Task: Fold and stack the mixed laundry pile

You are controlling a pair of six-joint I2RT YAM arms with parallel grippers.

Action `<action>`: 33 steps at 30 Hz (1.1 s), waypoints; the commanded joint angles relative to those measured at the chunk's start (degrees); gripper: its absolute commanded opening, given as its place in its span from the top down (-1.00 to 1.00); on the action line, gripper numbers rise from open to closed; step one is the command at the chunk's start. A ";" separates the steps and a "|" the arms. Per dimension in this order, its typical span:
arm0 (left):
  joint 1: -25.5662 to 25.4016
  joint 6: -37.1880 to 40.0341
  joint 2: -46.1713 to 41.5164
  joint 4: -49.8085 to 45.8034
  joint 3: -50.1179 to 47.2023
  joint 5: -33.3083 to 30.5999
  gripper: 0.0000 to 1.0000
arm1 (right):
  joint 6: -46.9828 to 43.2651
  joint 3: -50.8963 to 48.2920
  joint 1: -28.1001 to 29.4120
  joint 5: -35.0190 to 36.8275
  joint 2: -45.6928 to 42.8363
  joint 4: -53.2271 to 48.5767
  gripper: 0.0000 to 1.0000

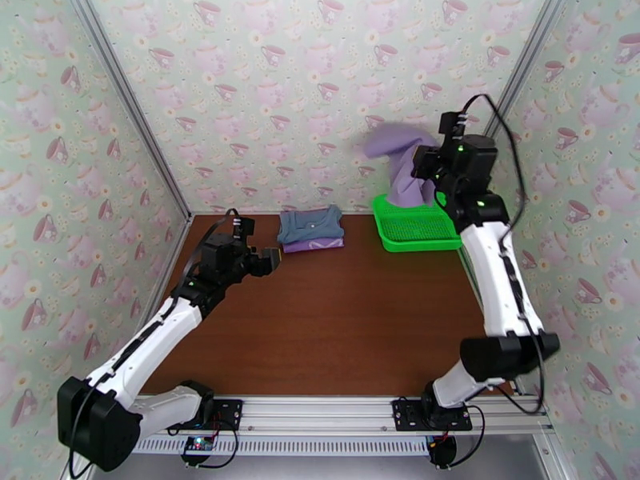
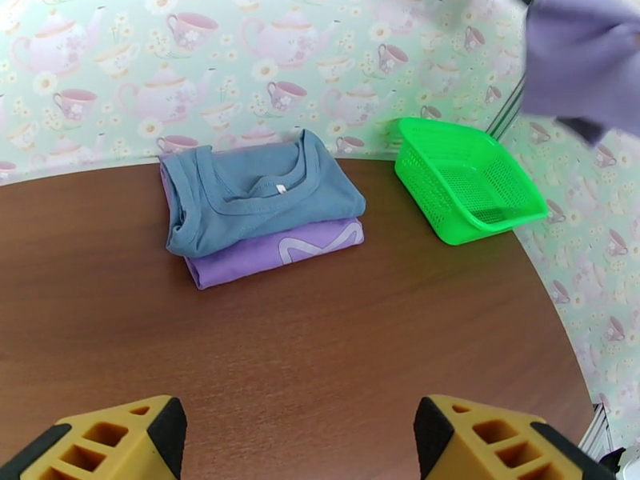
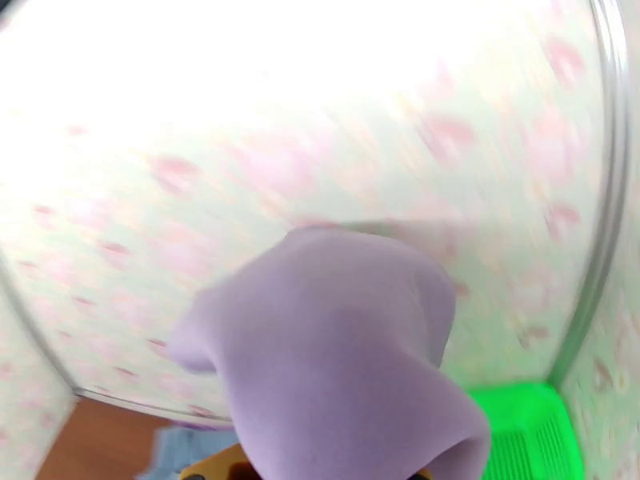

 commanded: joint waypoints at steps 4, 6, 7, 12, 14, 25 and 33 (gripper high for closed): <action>-0.39 0.12 -4.26 -3.65 -0.98 2.84 -0.61 | -2.57 -11.71 8.66 -5.50 -6.07 -5.83 1.00; -0.45 -0.30 -6.15 -5.64 -1.21 2.66 -0.61 | -2.94 -21.10 13.06 -3.57 -9.96 -4.40 1.00; -0.47 -0.54 -7.50 -6.80 -1.58 2.58 -0.61 | -2.52 -27.32 15.43 -3.02 -11.97 -2.97 1.00; -0.76 -1.72 -15.40 -14.04 -3.86 -0.16 -0.61 | 4.35 -56.51 27.31 1.60 -18.67 7.65 1.00; -0.91 -2.37 -19.06 -17.75 -5.19 -2.11 -0.62 | 8.88 -67.13 32.54 2.77 -18.74 12.82 1.00; -1.36 -16.65 -25.48 -27.98 -11.79 -5.06 -0.64 | 12.48 -66.93 43.20 8.32 -18.54 -3.22 -0.41; -2.34 -26.72 -12.69 -9.05 -18.62 -2.76 -0.69 | 11.56 -53.12 30.60 10.88 -20.03 -12.92 -0.60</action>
